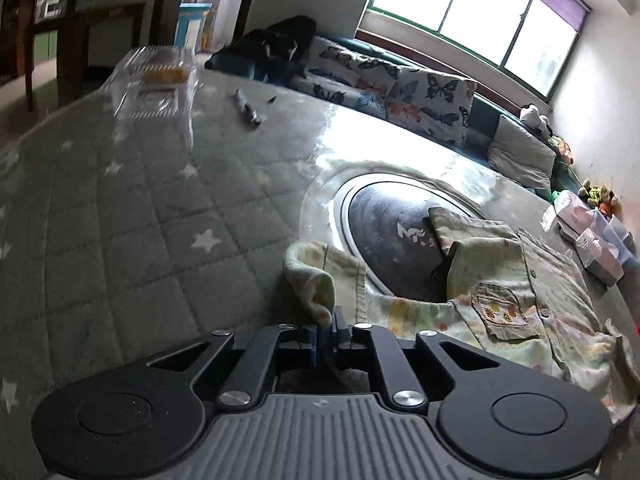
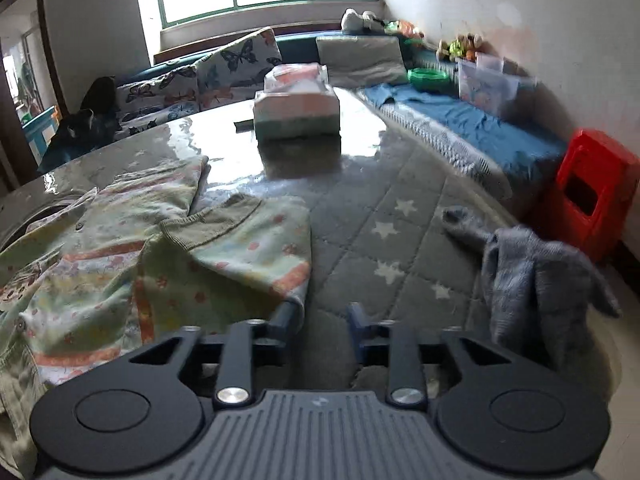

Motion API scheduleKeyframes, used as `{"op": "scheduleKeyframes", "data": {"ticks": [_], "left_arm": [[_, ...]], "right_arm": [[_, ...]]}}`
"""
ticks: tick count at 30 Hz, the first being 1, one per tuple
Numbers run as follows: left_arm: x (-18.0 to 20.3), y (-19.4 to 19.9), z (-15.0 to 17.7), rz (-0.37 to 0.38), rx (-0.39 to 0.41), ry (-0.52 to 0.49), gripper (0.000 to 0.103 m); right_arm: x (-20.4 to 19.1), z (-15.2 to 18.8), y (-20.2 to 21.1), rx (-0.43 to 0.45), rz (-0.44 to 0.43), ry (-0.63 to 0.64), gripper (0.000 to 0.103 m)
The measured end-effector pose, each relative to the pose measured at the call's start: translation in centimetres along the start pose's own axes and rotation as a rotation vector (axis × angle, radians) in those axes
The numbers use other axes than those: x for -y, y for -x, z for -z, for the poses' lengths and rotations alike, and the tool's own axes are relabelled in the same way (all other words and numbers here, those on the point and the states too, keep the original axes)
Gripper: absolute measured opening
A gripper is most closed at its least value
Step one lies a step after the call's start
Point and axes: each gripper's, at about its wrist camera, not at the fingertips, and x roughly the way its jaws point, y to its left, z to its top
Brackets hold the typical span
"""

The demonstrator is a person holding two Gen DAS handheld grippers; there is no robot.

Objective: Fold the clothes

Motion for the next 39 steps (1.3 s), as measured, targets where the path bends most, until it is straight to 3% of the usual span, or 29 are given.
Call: {"op": "scheduleKeyframes", "data": {"ticks": [2,4,5,10,13,20,24,29,33,39], "left_arm": [[0.0,0.5,-0.1,-0.009,0.011,-0.005,0.016],[-0.1,1.1,-0.2,-0.022,0.025,-0.011,0.037],[-0.2,1.3,-0.3,-0.034,0.037,-0.016,0.041],[-0.8,2.3,-1.2,-0.083,0.070,-0.004,0.060],[-0.9,2.5,-1.8,-0.097,0.084,0.001,0.062],[1.3,1.1,-3.1,-0.051,0.090,-0.023,0.069],[3.8,-1.0,-3.9,0.005,0.078,-0.068,0.070],[7.6,-4.0,-4.9,0.079,0.052,-0.140,0.070],[9.9,-7.1,-5.8,0.114,0.010,-0.187,0.069],[11.8,-11.8,-7.0,0.123,-0.047,-0.242,0.059]], "right_arm": [[-1.2,-0.2,-0.4,0.005,-0.002,0.047,0.051],[-2.5,-0.5,-0.7,0.010,-0.004,0.094,0.056],[-3.1,-0.6,-0.9,0.013,-0.005,0.118,0.063],[-6.0,-1.1,-2.5,0.021,0.008,0.246,0.074],[-6.1,-1.8,-3.7,0.053,0.071,0.294,0.076],[-0.7,-5.1,-1.9,0.138,0.221,0.153,0.080],[1.3,-5.5,-0.8,0.150,0.242,0.101,0.081],[1.1,-5.8,-0.8,0.160,0.242,0.090,0.083],[0.1,-6.3,-2.0,0.138,0.186,0.098,0.083],[-3.5,-7.9,-4.2,0.107,0.020,0.145,0.080]]}}
